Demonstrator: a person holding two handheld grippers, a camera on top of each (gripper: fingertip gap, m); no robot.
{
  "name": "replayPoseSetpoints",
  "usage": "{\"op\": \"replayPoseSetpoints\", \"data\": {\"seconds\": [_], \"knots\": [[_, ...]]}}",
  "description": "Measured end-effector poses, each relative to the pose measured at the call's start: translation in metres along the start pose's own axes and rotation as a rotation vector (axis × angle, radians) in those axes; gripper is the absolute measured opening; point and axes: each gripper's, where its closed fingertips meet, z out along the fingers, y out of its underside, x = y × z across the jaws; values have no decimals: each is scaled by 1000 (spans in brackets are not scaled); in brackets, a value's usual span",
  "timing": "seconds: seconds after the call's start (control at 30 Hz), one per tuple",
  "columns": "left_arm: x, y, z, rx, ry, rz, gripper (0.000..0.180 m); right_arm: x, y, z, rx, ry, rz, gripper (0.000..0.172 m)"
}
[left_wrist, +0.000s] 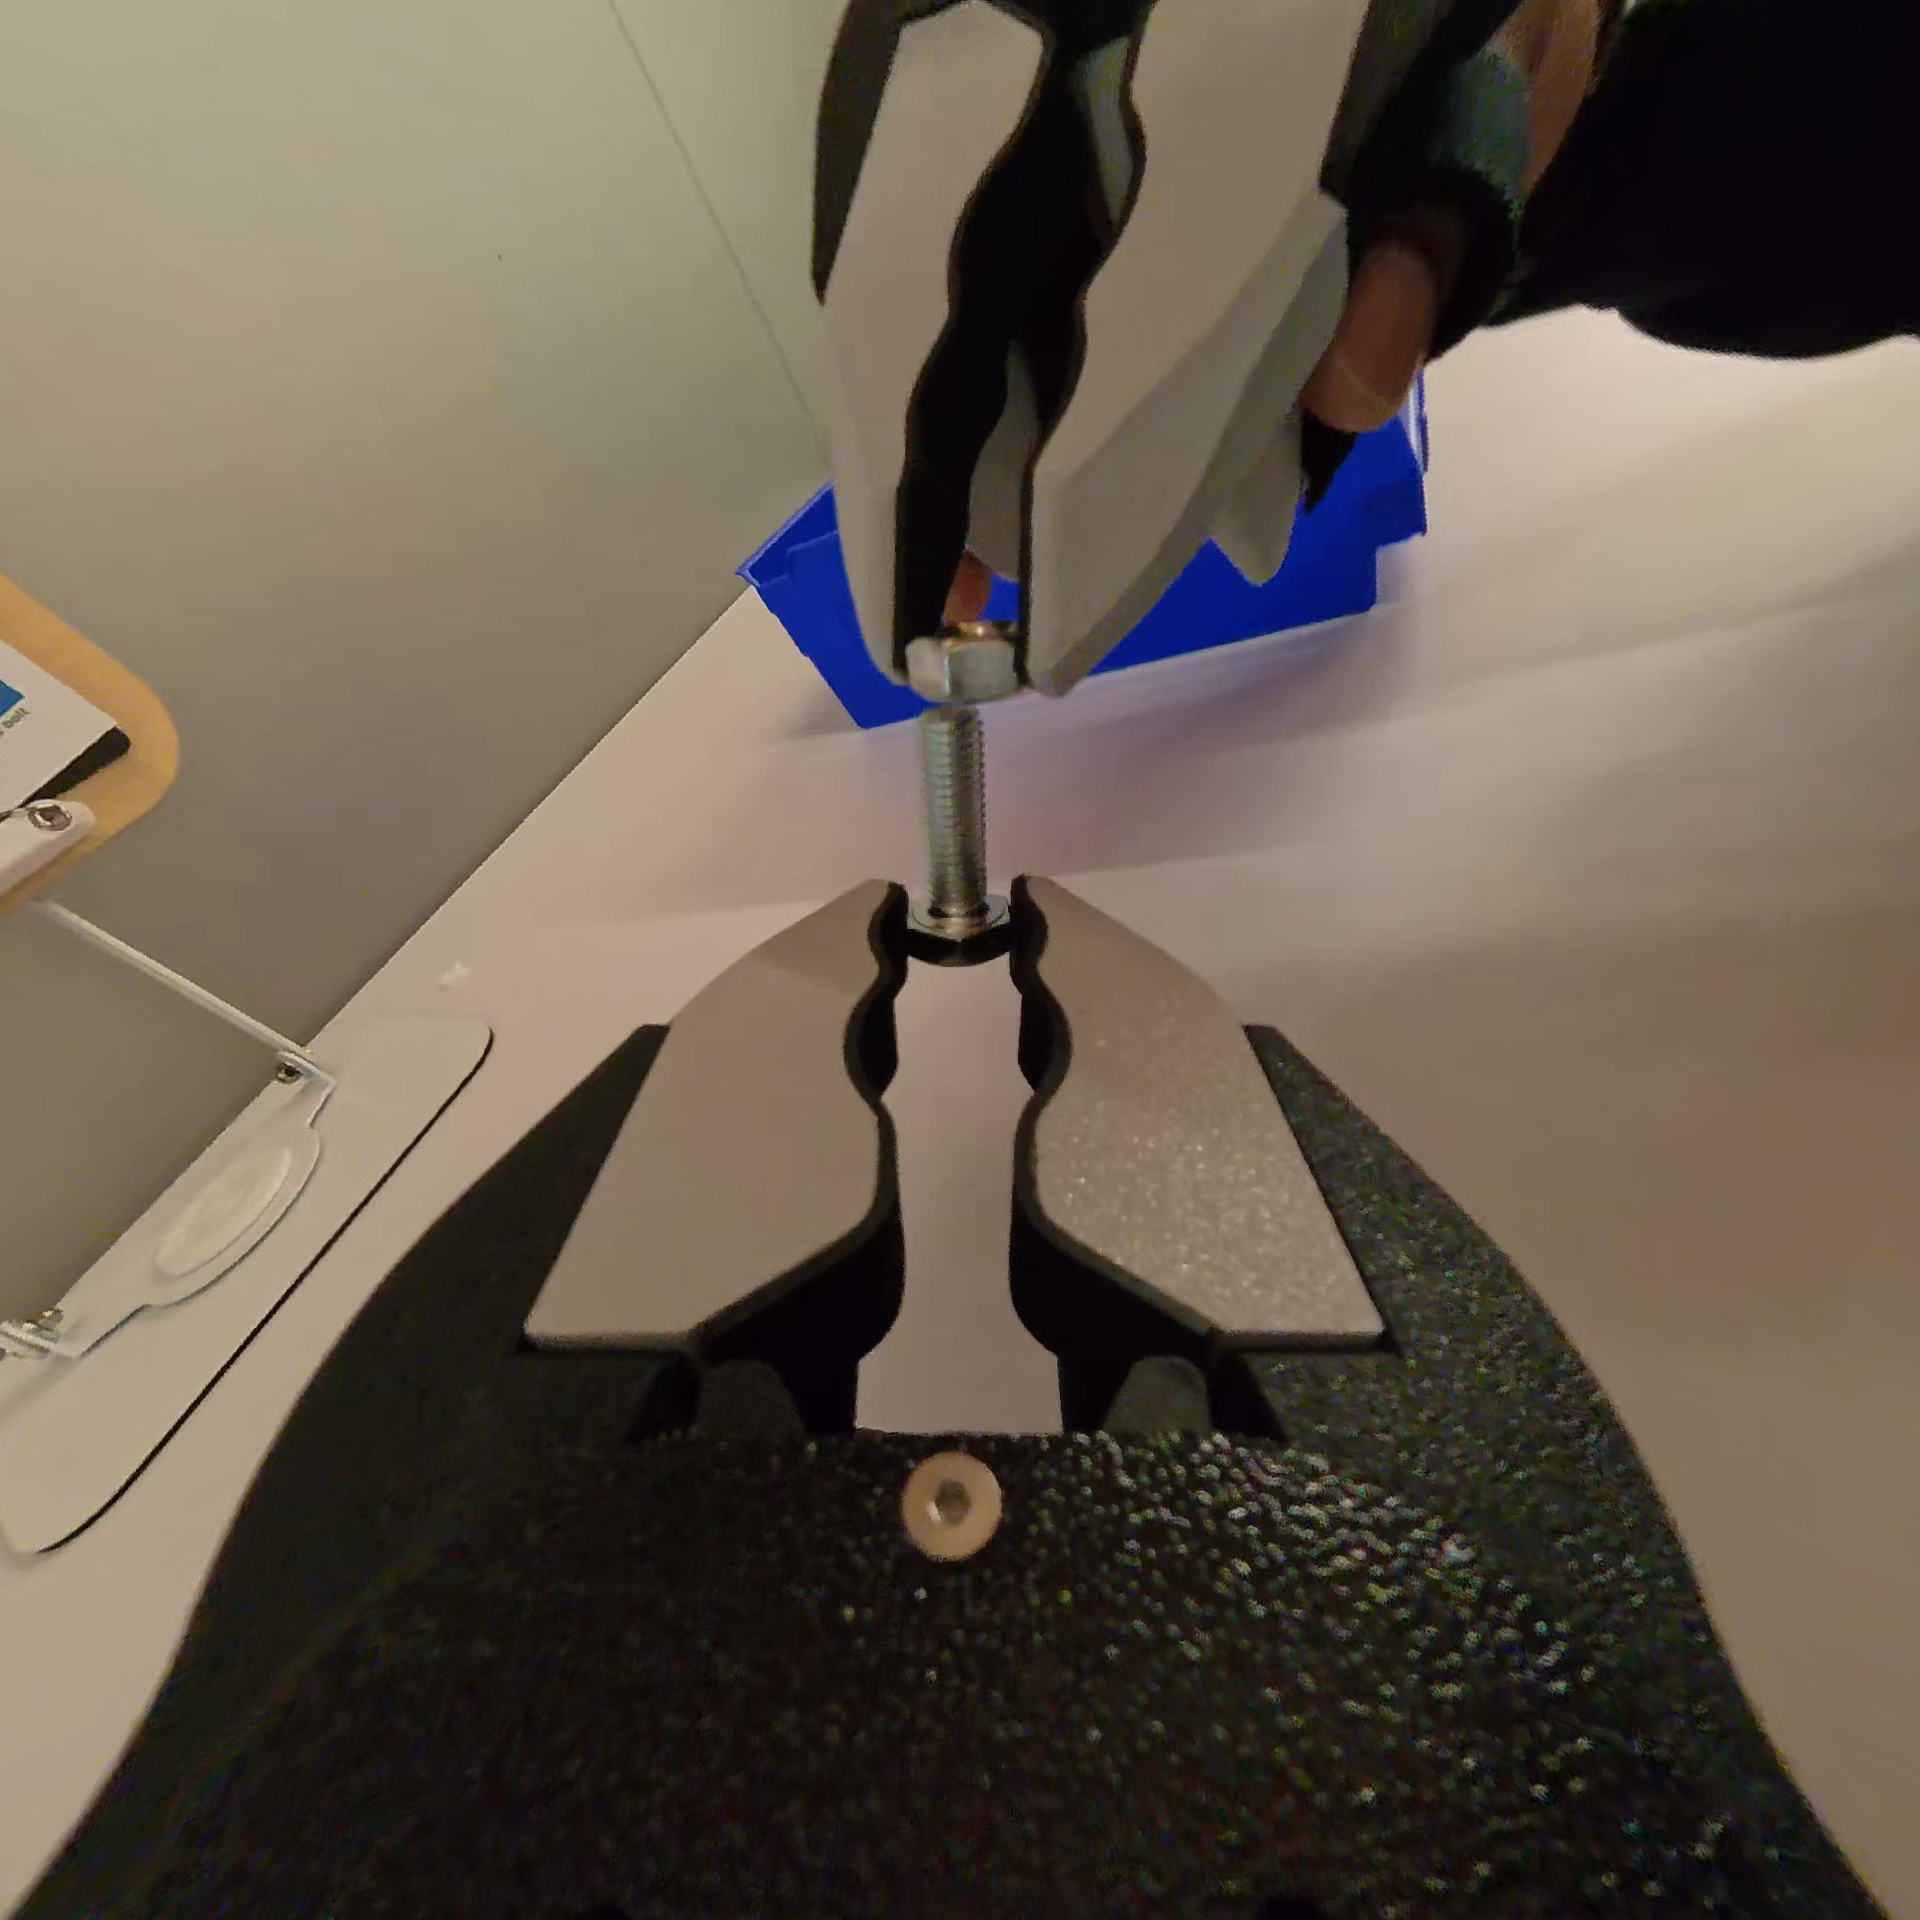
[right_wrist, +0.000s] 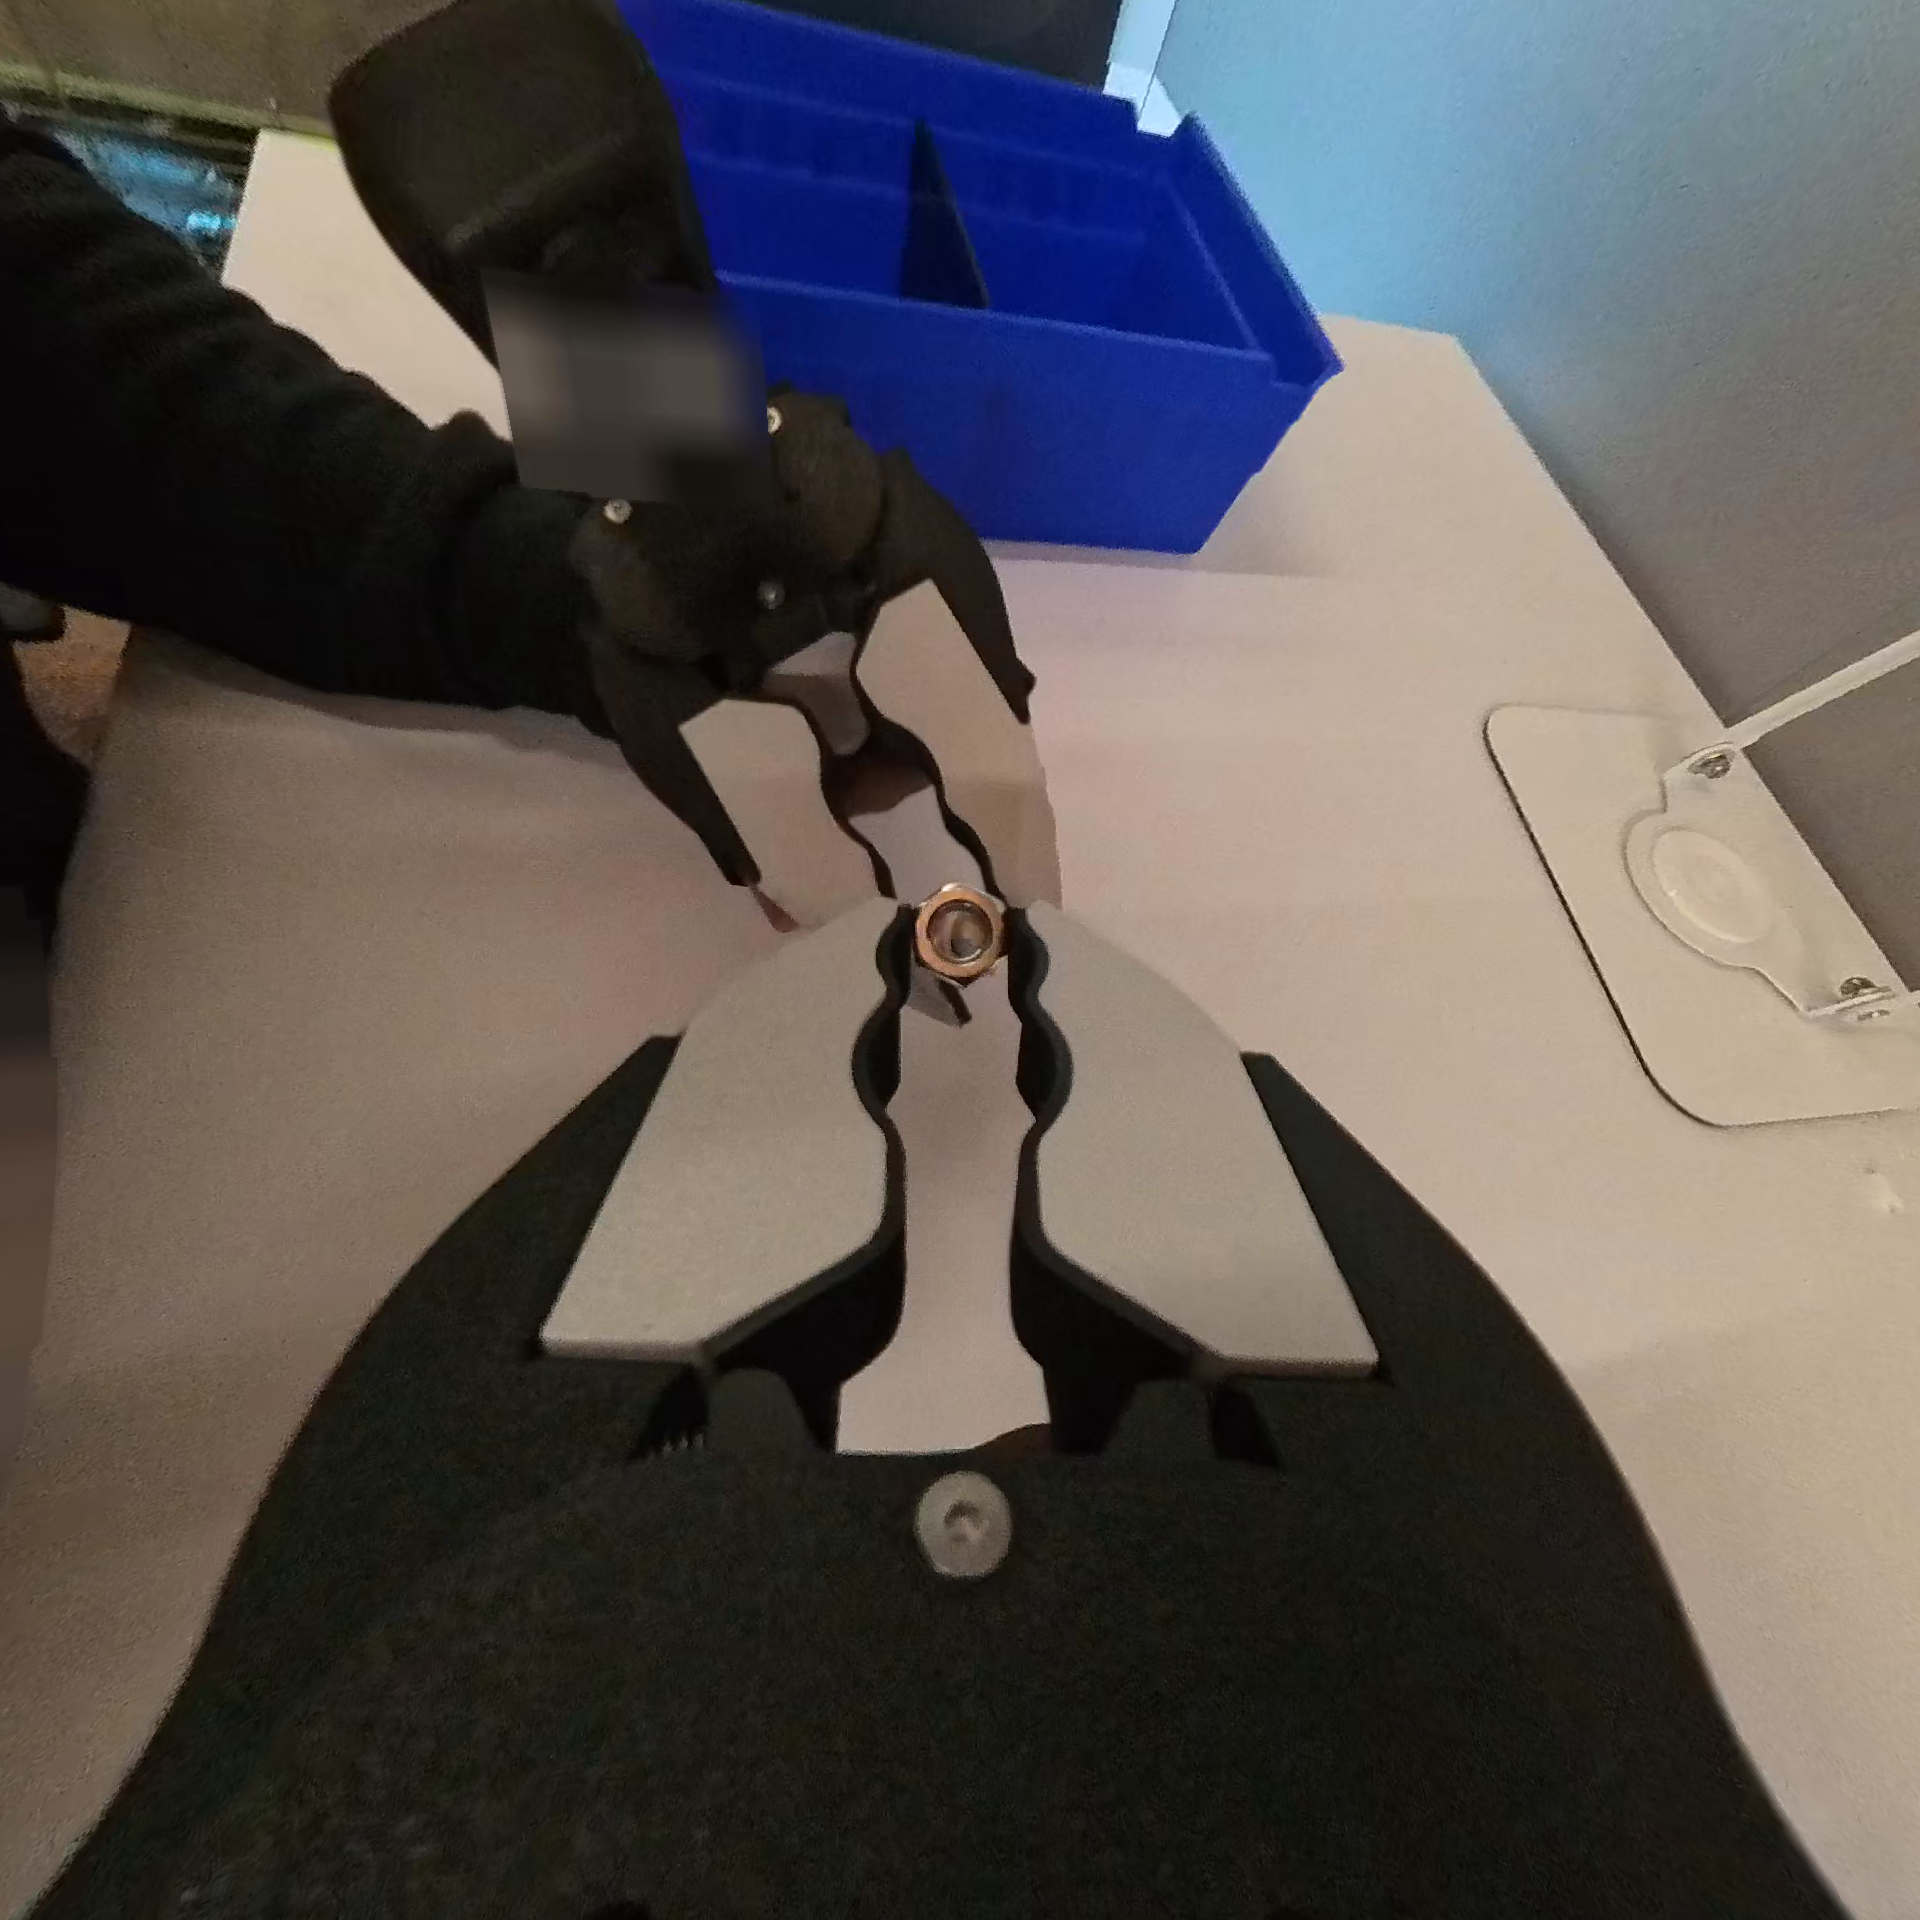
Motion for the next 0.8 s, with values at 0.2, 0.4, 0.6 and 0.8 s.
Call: {"op": "replayPoseSetpoints", "data": {"seconds": [0.2, 0.4, 0.6, 0.8], "knots": [[3, 4, 1, -50, -16, 80, 18, 1, 8, 4, -65, 23, -43, 17], [-2, 0, 0, -35, -52, 58, 18, 5, 2, 4, -31, 80, 5, 17], [-4, -7, -2, 20, -42, -122, 18, 14, -7, 5, 28, 246, 47, 17], [-1, -15, -2, 100, 15, -239, 18, 15, -15, 2, 75, 287, 53, 17]]}}
